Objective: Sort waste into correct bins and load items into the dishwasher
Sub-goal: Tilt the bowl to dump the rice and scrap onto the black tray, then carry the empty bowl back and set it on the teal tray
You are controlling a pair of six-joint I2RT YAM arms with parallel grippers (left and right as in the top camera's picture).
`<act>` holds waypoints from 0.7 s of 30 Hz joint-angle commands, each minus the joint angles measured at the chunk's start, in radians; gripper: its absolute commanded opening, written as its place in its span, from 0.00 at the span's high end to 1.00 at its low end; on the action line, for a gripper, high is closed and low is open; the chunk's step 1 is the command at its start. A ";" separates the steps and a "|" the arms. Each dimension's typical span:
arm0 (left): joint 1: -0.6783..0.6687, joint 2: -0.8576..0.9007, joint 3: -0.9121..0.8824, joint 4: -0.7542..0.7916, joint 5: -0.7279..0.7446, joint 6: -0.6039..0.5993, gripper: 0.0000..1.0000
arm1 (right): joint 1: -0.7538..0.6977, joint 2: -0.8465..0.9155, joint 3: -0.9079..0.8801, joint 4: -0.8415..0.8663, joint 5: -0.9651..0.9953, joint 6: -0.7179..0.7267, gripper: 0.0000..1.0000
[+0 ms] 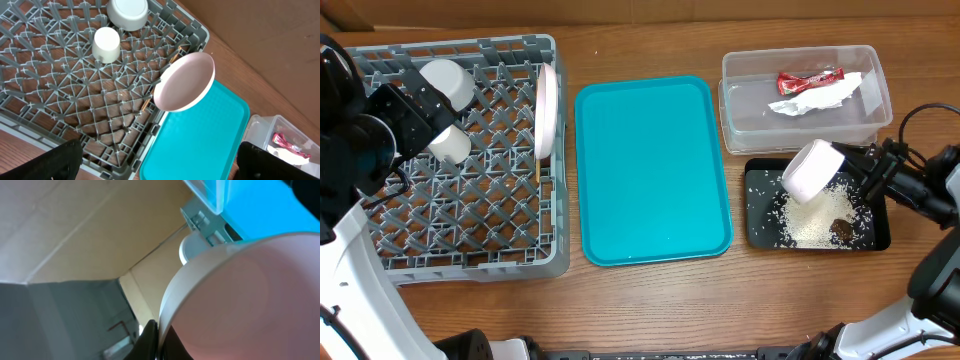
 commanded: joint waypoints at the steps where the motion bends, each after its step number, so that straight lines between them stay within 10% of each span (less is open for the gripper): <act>1: 0.005 0.002 0.005 0.002 0.004 -0.003 0.00 | 0.047 -0.010 0.062 -0.080 -0.028 -0.201 0.96; 6: 0.005 0.002 0.005 0.002 0.004 -0.003 0.00 | 0.174 -0.021 0.158 -0.242 0.002 -0.443 0.96; 13: 0.005 0.002 0.005 0.002 0.004 -0.003 0.00 | 0.562 -0.021 0.323 -0.168 0.198 -0.435 0.96; 18: 0.005 0.002 0.005 0.002 0.004 -0.003 0.00 | 0.901 -0.021 0.359 0.295 0.797 0.257 0.96; 21: 0.005 0.002 0.005 0.002 0.004 -0.003 0.00 | 1.045 -0.021 0.359 0.372 1.151 0.409 0.96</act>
